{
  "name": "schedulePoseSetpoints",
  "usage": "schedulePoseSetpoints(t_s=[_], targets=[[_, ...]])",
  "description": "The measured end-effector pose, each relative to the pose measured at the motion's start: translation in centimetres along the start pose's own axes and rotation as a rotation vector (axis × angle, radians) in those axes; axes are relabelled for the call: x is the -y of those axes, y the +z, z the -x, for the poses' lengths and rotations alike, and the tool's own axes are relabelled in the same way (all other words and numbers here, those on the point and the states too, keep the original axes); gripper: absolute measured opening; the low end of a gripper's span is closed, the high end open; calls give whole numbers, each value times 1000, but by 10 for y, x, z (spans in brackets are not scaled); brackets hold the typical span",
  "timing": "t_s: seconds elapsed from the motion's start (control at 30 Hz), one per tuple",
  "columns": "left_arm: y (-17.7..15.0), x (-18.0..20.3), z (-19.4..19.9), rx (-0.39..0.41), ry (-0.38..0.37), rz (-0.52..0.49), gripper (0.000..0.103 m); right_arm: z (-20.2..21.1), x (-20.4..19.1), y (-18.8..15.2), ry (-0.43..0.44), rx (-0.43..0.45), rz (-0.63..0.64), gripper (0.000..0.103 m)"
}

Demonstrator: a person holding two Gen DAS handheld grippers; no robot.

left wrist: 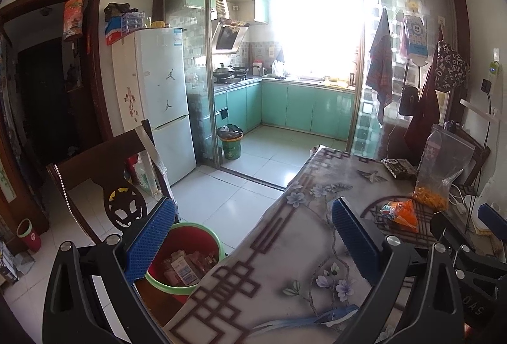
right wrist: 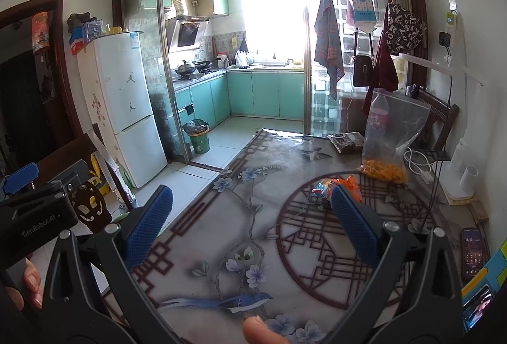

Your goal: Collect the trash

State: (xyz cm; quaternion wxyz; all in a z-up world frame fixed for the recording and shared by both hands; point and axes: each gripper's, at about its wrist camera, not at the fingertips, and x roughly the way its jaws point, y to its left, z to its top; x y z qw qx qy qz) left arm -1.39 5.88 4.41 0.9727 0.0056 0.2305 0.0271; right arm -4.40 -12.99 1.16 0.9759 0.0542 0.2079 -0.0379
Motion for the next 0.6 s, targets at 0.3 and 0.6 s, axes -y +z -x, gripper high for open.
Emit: schedulePoseSetpoints(t_s=[0.3, 0.6], targets=[[-2, 3, -10, -18, -24, -22, 95, -7, 1, -1, -11, -17, -3, 98], [-10, 14, -44, -102, -59, -45, 95, -50, 12, -19, -18, -115, -13, 98]])
